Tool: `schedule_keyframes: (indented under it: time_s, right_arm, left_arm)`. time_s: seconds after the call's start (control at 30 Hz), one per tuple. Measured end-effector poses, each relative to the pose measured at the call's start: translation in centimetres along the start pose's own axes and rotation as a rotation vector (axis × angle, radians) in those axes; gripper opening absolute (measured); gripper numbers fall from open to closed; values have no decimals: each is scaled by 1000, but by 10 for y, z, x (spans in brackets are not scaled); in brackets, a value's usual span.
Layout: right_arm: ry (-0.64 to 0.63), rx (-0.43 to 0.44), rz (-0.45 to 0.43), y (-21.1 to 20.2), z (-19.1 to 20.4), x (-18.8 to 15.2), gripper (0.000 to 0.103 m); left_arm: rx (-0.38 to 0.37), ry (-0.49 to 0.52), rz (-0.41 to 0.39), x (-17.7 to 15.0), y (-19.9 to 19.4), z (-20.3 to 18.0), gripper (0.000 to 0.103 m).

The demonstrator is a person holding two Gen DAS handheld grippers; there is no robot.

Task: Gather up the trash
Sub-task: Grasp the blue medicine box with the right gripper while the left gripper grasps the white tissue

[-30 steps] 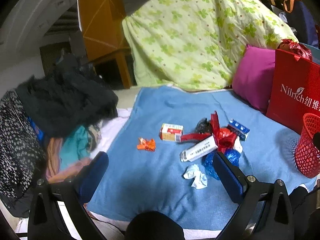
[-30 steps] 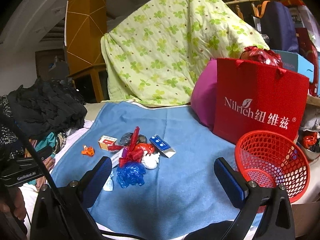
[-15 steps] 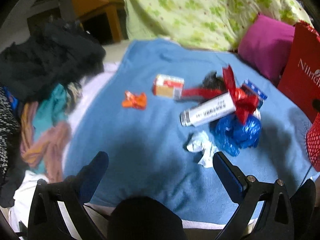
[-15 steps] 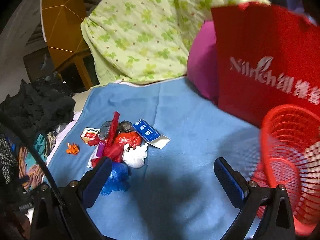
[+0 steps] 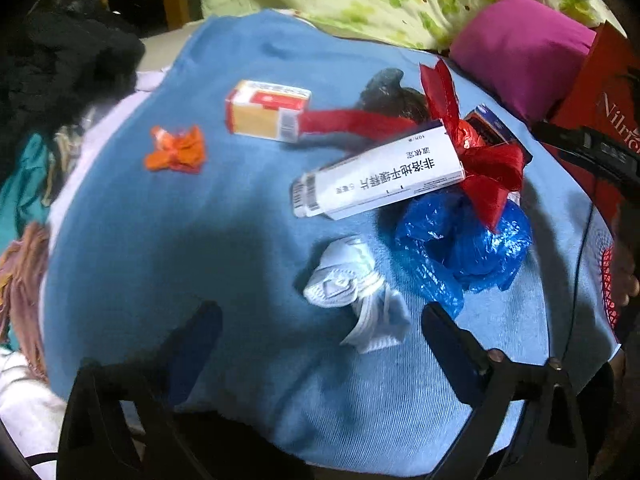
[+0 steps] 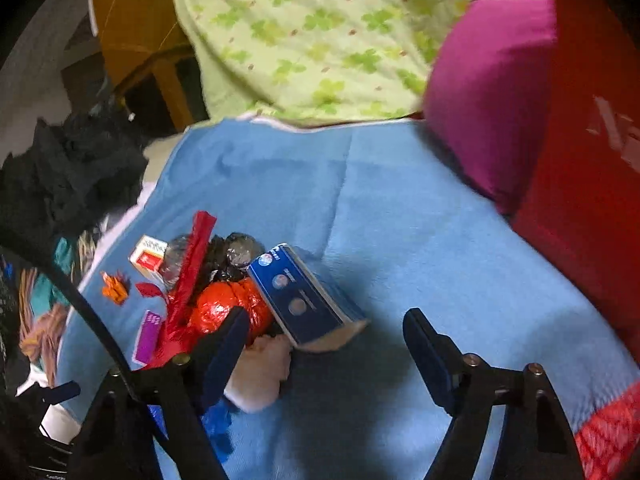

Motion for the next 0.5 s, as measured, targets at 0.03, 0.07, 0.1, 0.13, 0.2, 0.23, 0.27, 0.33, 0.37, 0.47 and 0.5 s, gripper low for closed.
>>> schedule_keyframes:
  time_s: [0.03,0.07,0.1,0.13,0.2,0.23,0.27,0.33,0.37,0.47,0.5]
  right_arm:
    - [-2,13,5,7,3,3,81]
    - [-15,19,27,16,5,5,81]
    - [-30,18,49,24,7,6,81]
    - [-39,15,60,30,9,6,81]
    - [-47,0,82,42,13,8,79]
    - [-48,-6,102,49,11,7,67]
    - [-36,-7,119,55,9,6,61]
    - [-6,-7,102,55,3,6,58]
    - [13,1,85,51,0,7,56]
    - [89,56,51,35,-6,7,51]
    - [103,66,35,26,-7,7,45]
  left_arm:
    - [-9,-1,12,1,5,-1,90]
    - [-23,-3,25,2,9,0,84]
    - [-39,-7,40,2,13,0,80]
    - [-53,-10,52,1,17,0,75]
    - [-86,-21,80,0,25,0,70]
    - [-103,-26,88,0,28,1,63]
    - [-121,-29,94,0,30,1,56]
    - [-156,-32,93,0,31,-1,45]
    - [-168,-29,87,-1,30,-3,34]
    - [-177,-8,63,1,24,-8,20]
    - [-177,-4,56,0,23,-9,19]
Point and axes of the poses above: each gripper's, at about its wrist camera, not at the fingertips, and y roughly the way its jaws point, z to its left, x to its top, the point moved 2 cm from there along y, roughly the way its jaws point, and after that the axes turned 3 degrees about y, right-handed, at the moved point
